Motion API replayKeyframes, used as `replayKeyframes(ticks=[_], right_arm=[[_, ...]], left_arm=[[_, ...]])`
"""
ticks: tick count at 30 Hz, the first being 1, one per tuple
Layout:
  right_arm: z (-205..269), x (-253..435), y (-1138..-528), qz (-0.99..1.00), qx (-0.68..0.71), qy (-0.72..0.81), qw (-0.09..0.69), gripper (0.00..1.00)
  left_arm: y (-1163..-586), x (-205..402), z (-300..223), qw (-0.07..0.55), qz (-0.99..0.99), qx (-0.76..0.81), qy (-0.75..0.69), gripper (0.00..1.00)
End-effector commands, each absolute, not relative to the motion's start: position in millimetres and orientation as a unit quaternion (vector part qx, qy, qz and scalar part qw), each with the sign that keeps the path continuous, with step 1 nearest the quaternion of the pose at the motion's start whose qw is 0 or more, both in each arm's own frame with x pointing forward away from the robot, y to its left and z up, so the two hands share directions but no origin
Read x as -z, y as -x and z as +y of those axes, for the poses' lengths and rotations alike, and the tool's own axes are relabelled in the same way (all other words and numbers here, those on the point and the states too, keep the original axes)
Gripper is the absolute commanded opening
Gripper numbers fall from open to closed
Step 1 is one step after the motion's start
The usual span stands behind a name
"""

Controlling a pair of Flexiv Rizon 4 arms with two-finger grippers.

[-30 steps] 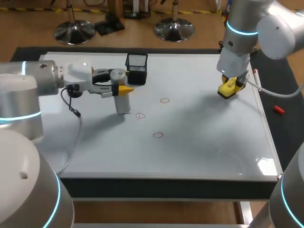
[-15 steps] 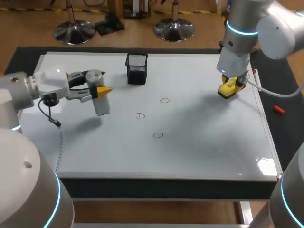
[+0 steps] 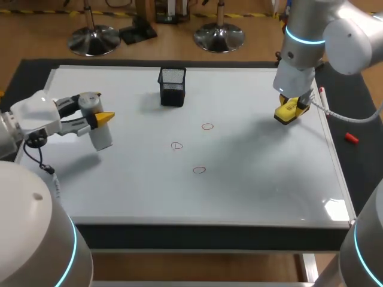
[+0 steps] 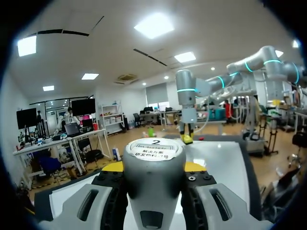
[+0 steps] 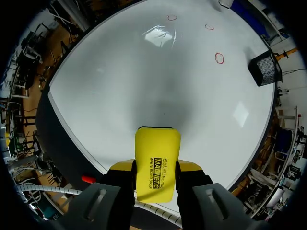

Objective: Pick up the inspection probe, press it on each red-marked spot on the whiteboard one by one, put down the probe, pick up the eraser, and wipe off all the red marks.

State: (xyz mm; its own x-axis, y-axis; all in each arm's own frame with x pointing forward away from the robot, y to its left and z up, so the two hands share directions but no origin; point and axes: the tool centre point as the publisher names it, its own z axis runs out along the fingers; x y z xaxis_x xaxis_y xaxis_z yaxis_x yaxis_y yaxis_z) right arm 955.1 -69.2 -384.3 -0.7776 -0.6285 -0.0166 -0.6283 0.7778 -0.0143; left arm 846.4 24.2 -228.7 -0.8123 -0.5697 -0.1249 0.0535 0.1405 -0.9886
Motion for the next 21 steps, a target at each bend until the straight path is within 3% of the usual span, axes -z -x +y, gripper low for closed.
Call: replayKeyframes(ticks=[1,21], right_arm=[[-70,383,-955,0.943,0.005,0.334,0.009,0.00],[-70,383,-955,0.943,0.005,0.334,0.009,0.00]], left_arm=[[-838,224,37,0.280,0.700,0.623,0.209,0.00],[-844,229,61,0.287,0.692,0.622,0.230,0.00]])
